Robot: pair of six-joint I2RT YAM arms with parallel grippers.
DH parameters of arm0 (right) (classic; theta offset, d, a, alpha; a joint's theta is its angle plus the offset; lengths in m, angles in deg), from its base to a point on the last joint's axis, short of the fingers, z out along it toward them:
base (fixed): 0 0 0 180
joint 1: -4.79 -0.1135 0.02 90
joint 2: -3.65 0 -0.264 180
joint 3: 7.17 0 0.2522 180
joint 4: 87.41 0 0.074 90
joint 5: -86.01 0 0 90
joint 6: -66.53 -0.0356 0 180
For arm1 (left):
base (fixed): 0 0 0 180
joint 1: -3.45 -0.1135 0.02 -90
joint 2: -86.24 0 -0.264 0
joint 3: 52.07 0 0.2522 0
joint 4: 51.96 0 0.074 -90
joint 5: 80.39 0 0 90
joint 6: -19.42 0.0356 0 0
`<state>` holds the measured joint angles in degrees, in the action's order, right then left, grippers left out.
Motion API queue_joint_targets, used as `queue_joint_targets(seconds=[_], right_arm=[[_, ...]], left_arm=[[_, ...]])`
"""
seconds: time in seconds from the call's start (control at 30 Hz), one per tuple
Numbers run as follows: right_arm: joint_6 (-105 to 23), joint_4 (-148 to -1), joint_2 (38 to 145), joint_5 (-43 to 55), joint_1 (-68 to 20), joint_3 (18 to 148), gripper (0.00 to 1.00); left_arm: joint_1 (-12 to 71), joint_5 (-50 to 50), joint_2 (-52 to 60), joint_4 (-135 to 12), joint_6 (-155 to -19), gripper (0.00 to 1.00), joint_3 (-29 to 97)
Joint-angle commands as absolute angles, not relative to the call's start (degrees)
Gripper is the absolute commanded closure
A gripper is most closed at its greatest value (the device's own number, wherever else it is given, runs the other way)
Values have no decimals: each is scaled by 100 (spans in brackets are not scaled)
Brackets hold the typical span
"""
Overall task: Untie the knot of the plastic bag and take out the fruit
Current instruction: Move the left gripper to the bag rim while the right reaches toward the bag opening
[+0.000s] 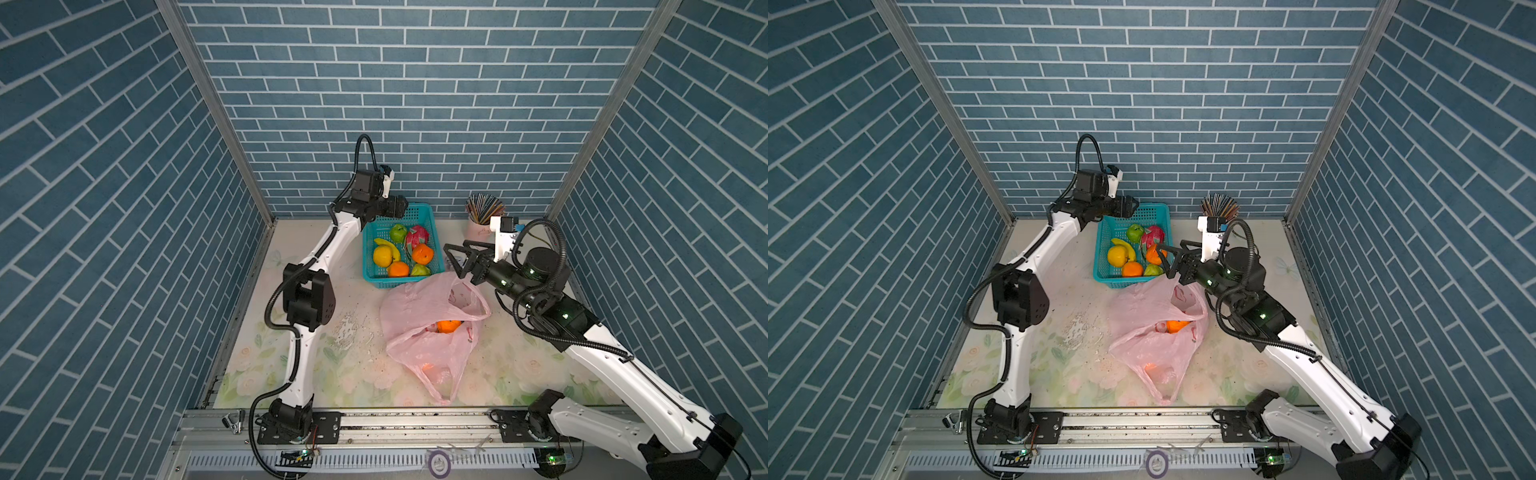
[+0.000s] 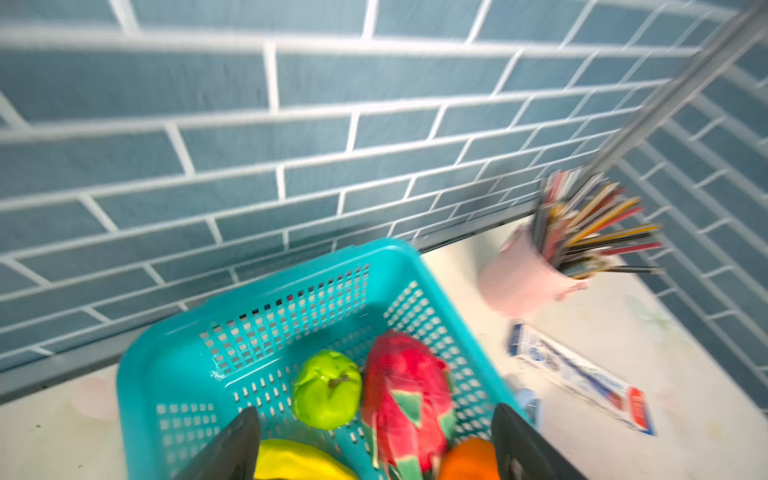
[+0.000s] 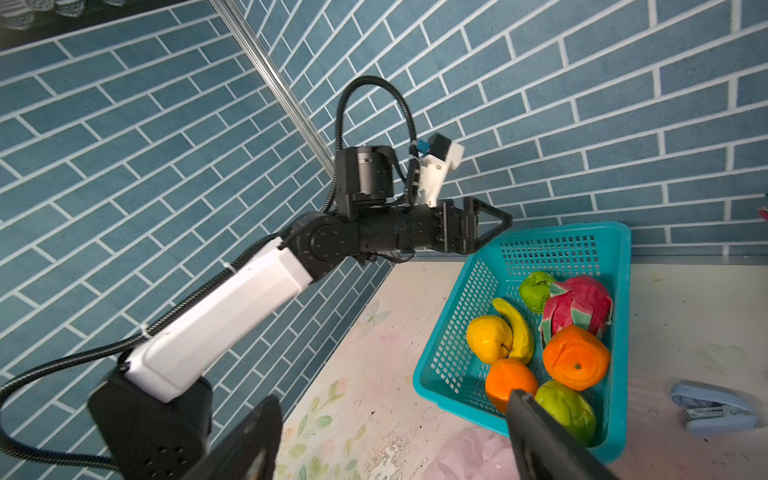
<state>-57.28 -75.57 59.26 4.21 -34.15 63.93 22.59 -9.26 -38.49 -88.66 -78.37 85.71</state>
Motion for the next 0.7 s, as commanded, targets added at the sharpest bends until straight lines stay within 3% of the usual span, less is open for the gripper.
queue_joint_targets(seconds=[0.0,0.3,0.67], right_arm=[[-5956,-7546,5573,217,-3406,6252,16],[-6114,-6574,4758,-229,-3406,5805,16],[-6451,-5364,3652,-755,-3406,4815,17]], left_arm=[[2294,-1569,-3036,-8246,-7879,13,7635],[2692,-1883,-490,-7205,-8018,13,4917],[4110,-849,2014,-7338,-7321,13,2403]])
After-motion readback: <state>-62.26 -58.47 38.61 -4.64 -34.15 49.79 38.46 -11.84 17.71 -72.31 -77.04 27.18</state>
